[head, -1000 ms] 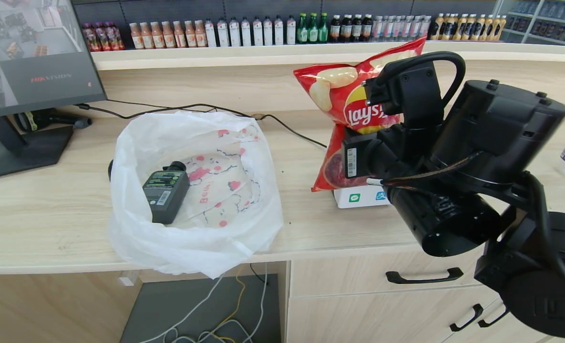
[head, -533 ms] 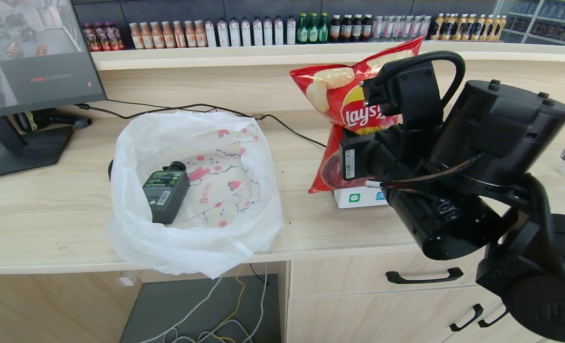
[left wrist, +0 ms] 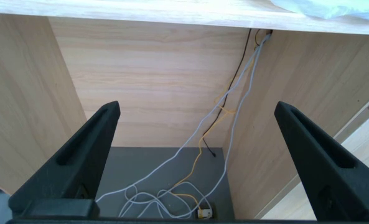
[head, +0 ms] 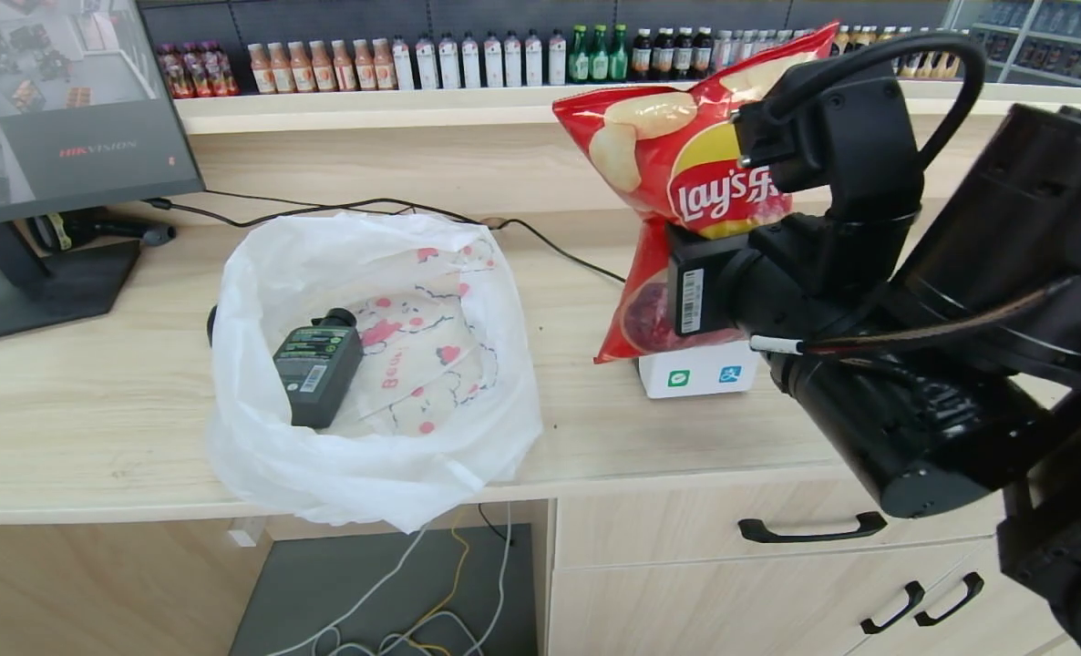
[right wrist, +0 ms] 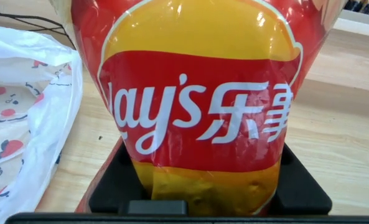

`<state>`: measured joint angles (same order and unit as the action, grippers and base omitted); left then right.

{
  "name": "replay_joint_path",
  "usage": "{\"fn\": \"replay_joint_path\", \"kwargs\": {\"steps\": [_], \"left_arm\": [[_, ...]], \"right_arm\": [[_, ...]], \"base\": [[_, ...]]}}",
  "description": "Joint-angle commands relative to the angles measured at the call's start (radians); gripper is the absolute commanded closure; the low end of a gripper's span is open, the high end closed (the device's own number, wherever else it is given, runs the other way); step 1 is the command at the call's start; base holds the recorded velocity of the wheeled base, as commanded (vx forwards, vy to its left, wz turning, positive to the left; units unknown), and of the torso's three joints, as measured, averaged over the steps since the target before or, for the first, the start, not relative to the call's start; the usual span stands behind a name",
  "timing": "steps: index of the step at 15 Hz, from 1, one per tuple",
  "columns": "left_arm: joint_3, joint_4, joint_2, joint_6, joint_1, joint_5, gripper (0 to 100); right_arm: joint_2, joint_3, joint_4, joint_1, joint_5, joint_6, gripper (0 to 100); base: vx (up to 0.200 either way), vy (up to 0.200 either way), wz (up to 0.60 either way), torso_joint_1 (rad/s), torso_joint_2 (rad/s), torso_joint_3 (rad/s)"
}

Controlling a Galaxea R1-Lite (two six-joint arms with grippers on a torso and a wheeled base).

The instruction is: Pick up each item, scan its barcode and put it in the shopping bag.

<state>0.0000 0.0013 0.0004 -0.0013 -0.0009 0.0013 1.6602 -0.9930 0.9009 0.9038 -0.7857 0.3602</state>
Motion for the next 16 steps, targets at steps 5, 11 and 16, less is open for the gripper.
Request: {"fn": "replay_joint_path", "kwargs": {"steps": [5,11,16], "left_arm": [[0.000,0.000,0.000,0.000,-0.001,0.000,0],[0.000,0.000,0.000,0.000,0.001,0.000,0],[0.000,0.000,0.000,0.004,-0.001,0.000,0]], "right_arm": [[-0.092,0.111,0.116,0.009,0.014,-0.003,100],[-0.152,0.283,0.259,0.032,0.206,-0.099,100],[-0.002,0.425,0.670,-0.010,0.439,-0.136,100]], "base": [[0.000,0.000,0.00,0.000,0.00,0.000],[0.000,0.000,0.00,0.000,0.00,0.000],[0.000,0.000,0.00,0.000,0.00,0.000]]}}
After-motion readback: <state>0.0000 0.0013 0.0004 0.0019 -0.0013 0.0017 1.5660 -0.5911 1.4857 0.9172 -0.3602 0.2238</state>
